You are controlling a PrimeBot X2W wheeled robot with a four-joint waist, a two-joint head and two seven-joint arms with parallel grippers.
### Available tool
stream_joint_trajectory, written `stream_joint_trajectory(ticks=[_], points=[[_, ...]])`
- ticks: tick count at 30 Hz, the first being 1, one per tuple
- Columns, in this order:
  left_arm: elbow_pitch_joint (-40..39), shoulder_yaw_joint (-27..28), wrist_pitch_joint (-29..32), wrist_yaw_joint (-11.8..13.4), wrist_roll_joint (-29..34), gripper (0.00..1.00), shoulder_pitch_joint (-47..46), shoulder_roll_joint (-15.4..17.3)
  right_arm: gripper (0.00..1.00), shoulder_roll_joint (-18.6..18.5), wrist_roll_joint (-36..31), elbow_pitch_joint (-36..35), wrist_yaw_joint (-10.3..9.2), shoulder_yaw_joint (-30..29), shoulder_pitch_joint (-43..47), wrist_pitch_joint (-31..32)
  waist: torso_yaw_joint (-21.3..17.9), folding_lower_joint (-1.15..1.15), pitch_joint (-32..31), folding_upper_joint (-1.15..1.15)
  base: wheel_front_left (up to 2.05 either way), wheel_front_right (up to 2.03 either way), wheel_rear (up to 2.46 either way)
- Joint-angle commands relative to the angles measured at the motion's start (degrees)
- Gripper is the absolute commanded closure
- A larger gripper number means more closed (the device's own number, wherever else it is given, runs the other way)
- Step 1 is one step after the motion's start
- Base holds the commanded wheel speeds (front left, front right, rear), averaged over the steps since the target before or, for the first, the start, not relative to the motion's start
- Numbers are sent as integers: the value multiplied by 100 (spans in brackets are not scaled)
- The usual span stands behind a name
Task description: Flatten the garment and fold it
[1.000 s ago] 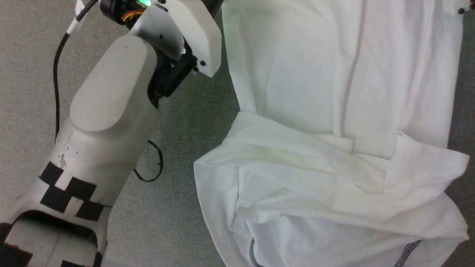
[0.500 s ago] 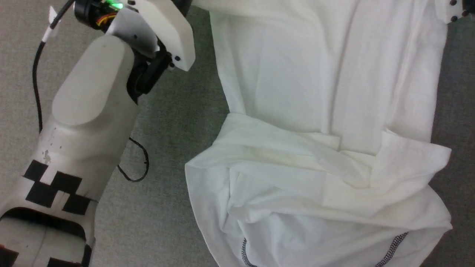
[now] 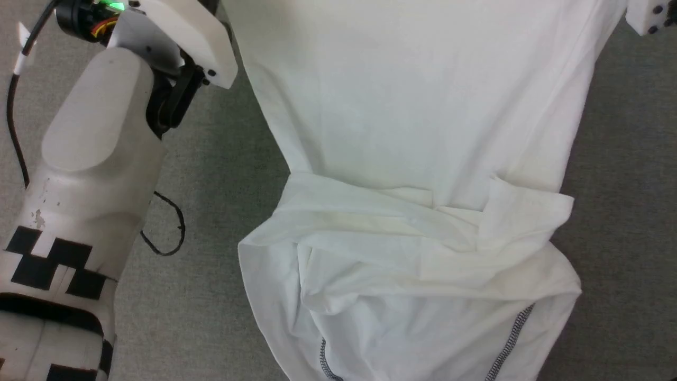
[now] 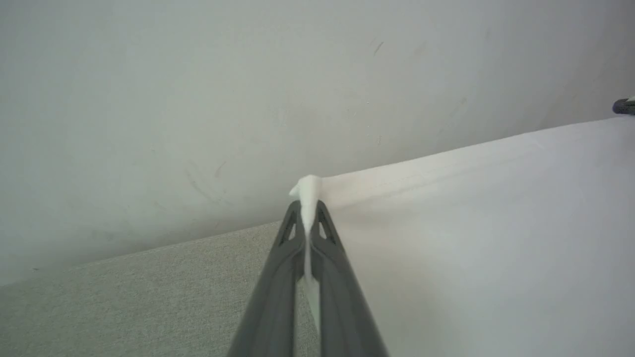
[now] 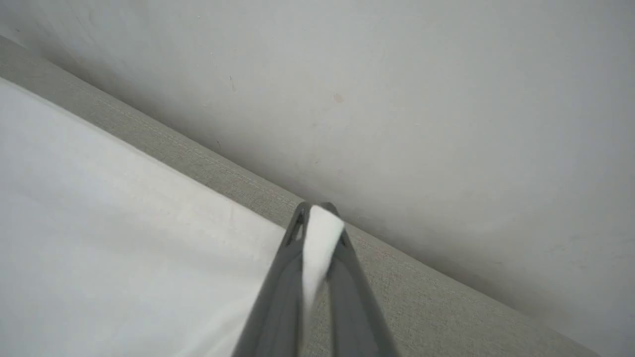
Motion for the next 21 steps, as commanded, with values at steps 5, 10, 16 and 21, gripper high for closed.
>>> stream_joint_trajectory(ticks=[5, 10, 16, 21], points=[[110, -25, -218, 4, 35, 100, 74, 98, 100, -172, 341, -212, -13, 62, 440, -707, -283, 0, -574, 0, 0, 0, 0], [-59, -153, -322, -44, 38, 100, 473, 281, 100, -383, 709, -656, -13, 211, 1057, -1273, -321, 0, -1049, 0, 0, 0, 0], [-861, -308, -100, -60, -89, 100, 1435, 676, 100, -663, 1185, -1316, -13, 221, 1947, -1572, -287, 0, -1699, 0, 0, 0, 0], [-1998, -411, 420, 122, -301, 100, 2604, 1182, 100, -889, 1598, -2062, -13, 158, 2883, -1370, -244, 0, -2190, 0, 0, 0, 0]])
